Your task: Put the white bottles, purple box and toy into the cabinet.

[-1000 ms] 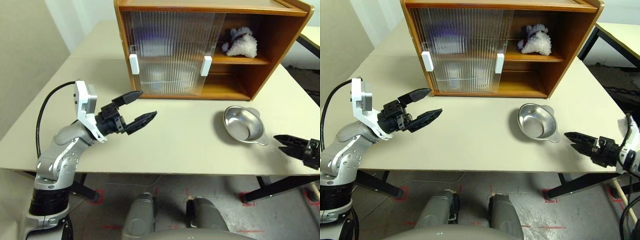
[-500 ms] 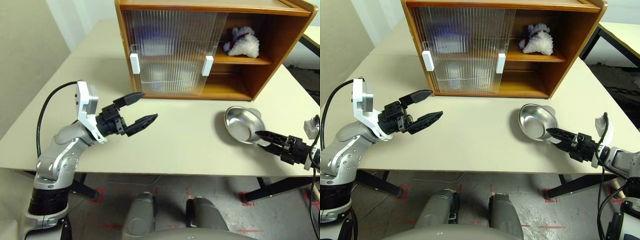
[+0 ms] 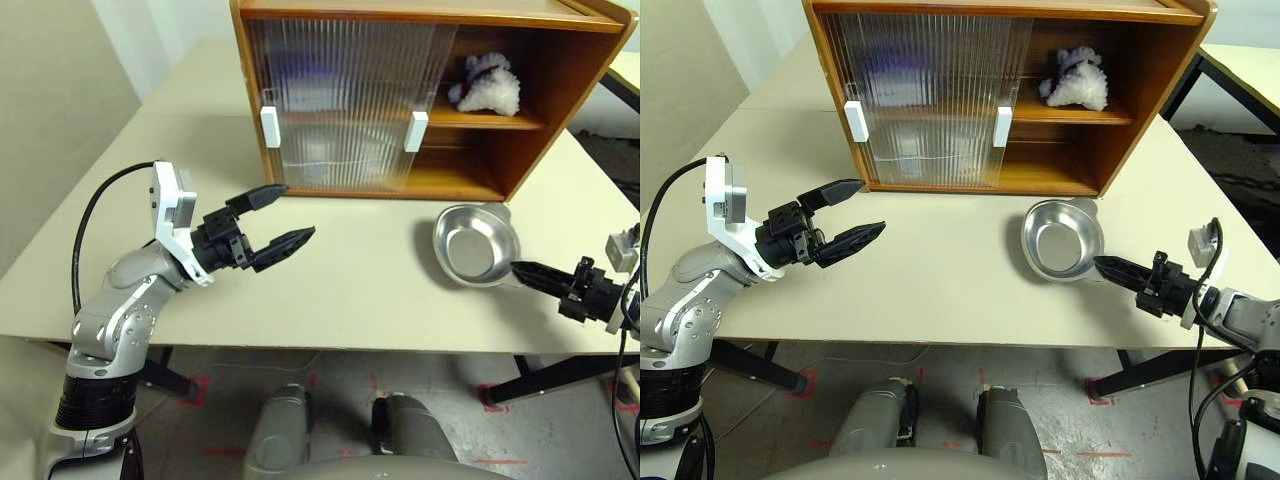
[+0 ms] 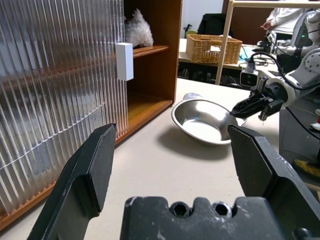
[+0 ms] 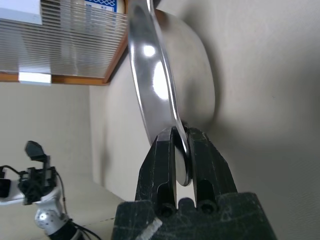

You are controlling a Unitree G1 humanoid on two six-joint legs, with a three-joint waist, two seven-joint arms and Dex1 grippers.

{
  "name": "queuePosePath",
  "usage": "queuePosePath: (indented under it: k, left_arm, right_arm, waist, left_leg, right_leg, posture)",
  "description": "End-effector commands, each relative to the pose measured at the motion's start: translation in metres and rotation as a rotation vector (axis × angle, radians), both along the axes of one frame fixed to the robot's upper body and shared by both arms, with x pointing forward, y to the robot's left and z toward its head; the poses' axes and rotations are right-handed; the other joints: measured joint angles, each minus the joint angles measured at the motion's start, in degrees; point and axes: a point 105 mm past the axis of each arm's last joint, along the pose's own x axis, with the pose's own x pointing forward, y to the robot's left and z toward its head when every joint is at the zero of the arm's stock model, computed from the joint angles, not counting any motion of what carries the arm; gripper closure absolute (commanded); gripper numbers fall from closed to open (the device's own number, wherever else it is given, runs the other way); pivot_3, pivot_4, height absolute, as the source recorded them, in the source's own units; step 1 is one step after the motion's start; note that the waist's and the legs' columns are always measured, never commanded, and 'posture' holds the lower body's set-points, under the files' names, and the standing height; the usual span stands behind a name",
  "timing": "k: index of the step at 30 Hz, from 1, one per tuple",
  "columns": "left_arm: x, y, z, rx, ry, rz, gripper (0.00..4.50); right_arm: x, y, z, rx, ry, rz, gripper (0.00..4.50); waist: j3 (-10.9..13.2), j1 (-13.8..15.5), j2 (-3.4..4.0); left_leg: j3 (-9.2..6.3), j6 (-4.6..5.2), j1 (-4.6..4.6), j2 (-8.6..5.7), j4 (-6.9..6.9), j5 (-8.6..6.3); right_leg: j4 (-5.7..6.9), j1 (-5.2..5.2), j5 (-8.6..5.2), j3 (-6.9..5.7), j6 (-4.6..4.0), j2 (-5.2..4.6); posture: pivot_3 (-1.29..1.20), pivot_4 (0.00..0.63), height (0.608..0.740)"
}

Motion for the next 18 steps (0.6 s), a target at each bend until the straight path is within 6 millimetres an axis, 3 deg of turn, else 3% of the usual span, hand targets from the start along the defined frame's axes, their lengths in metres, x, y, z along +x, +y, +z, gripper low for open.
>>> queuePosePath:
  k: [1,10,18]
  left_arm:
    - [0.002,-0.001,-0.002,0.01,0.012,-0.002,0.0]
    - [0.002,0.0,-0.001,0.01,0.009,0.002,0.0]
    - [0.002,0.002,0.0,0.01,0.007,0.007,0.0]
  right_arm:
    - [0.001,0.002,0.007,0.04,-0.018,-0.007,4.29]
    - [0.018,0.007,0.027,0.207,-0.111,-0.054,4.41]
    - [0.038,0.015,0.024,0.249,-0.128,-0.111,4.41]
  waist:
    - [0.0,0.0,0.0]
    - [0.0,-0.1,0.0]
    - [0.1,-0.1,-0.02]
  left_leg:
    - [0.0,0.0,0.0,0.0,-0.01,0.0]
    - [0.01,0.0,0.0,0.0,-0.04,0.0]
    - [0.0,0.01,-0.04,-0.01,-0.13,0.0]
  right_leg:
    - [-0.01,0.0,0.0,0.0,0.0,0.0]
    - [-0.02,-0.01,0.0,0.0,0.01,0.01]
    - [-0.11,-0.02,-0.02,0.0,0.03,0.0]
  posture:
    - [0.16,0.048,0.74]
    - [0.17,0.048,0.74]
    - [0.17,0.047,0.74]
